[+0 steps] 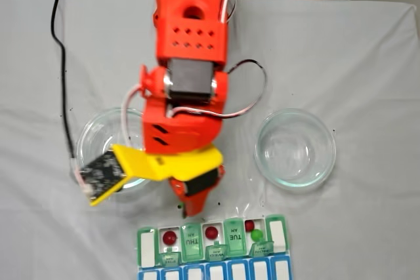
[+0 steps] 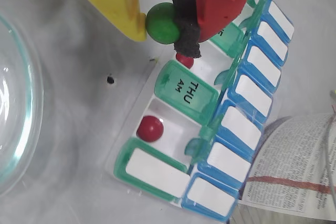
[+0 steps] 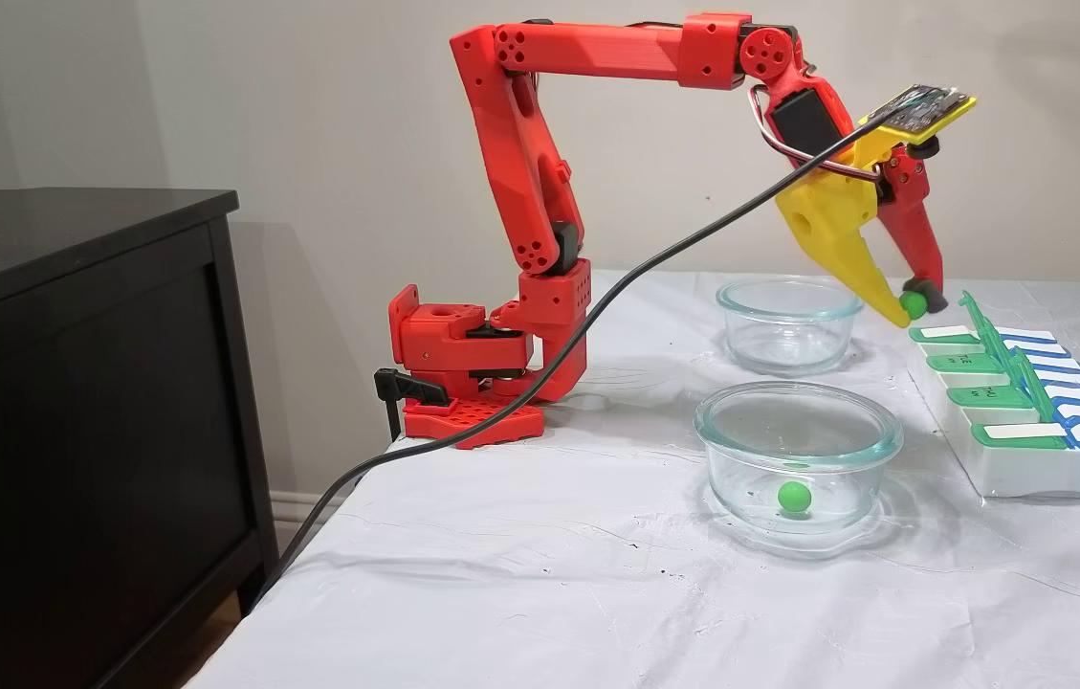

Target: Sort medicines into box.

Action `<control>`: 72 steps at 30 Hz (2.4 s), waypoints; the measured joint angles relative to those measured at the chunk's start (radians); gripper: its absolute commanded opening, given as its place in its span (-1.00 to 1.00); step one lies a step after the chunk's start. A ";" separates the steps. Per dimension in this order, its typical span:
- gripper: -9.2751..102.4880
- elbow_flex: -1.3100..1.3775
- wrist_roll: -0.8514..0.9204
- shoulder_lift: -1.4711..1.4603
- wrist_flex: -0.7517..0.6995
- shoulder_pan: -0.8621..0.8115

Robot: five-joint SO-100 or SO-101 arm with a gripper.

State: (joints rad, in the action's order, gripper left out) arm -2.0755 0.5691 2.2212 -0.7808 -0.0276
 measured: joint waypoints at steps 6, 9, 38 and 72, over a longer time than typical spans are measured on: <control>-0.84 -0.003 -0.095 -0.104 0.089 0.049; -0.84 0.006 -0.121 -0.176 0.106 0.054; -0.84 0.094 -0.281 -0.333 0.250 0.097; -0.84 0.118 -0.098 -0.215 -0.055 0.017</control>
State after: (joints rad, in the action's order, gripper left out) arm -1.9574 0.4709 2.0064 -0.8360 -0.0107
